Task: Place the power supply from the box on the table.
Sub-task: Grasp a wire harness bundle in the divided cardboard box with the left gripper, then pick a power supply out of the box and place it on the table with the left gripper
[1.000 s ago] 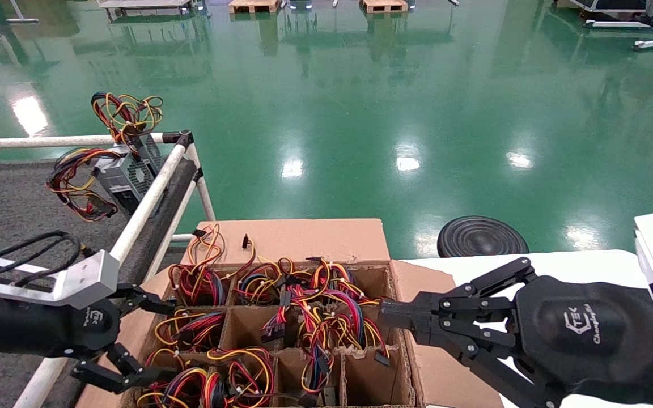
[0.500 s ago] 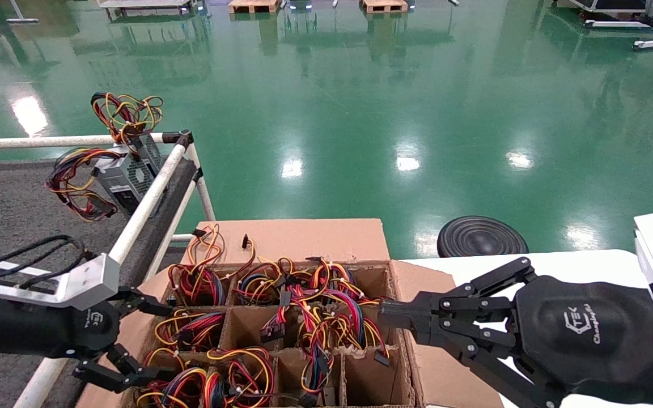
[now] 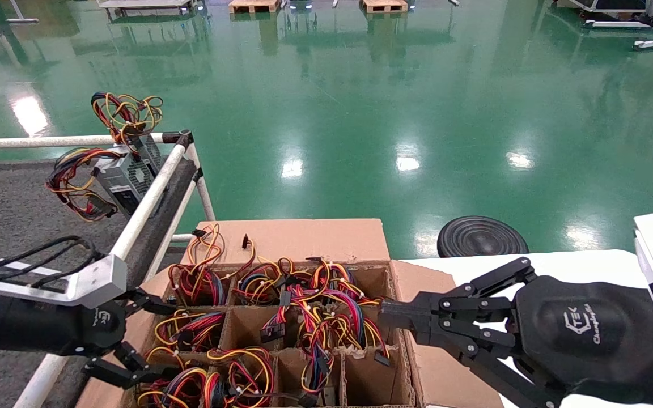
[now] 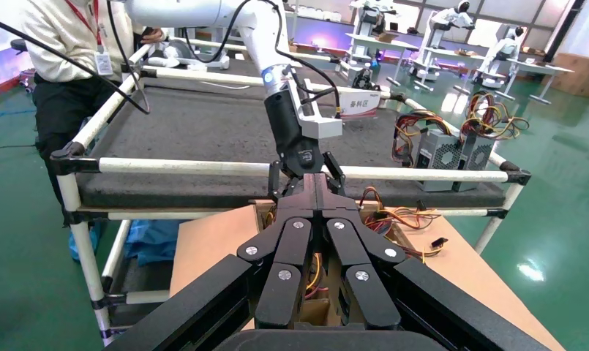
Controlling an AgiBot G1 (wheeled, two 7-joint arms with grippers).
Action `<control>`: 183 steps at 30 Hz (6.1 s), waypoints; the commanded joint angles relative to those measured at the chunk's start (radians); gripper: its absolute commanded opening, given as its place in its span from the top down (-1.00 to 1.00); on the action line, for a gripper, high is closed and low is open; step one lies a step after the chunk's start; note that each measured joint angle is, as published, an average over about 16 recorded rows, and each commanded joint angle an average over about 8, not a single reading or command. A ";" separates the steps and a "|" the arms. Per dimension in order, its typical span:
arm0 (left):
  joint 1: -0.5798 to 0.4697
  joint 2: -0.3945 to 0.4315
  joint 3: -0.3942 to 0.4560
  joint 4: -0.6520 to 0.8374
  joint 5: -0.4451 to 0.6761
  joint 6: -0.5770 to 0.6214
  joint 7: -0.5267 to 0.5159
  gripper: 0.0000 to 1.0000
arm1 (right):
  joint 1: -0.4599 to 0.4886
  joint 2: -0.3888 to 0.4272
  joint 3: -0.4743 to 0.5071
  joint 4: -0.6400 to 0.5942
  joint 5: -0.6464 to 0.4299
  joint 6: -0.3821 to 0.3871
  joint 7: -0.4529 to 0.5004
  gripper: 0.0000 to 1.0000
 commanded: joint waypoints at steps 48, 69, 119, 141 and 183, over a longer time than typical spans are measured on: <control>-0.023 0.095 -0.001 0.212 -0.005 0.004 0.088 1.00 | 0.000 0.000 0.000 0.000 0.000 0.000 0.000 1.00; -0.019 0.097 -0.011 0.252 -0.019 0.016 0.119 1.00 | 0.000 0.000 0.000 0.000 0.000 0.000 0.000 1.00; -0.061 0.094 -0.037 0.268 -0.051 0.043 0.147 1.00 | 0.000 0.000 0.000 0.000 0.000 0.000 0.000 1.00; -0.115 0.077 -0.056 0.205 -0.082 0.051 0.162 1.00 | 0.000 0.000 0.000 0.000 0.000 0.000 0.000 1.00; -0.460 0.019 -0.146 -0.108 -0.024 0.083 0.124 1.00 | 0.000 0.000 0.000 0.000 0.000 0.000 0.000 1.00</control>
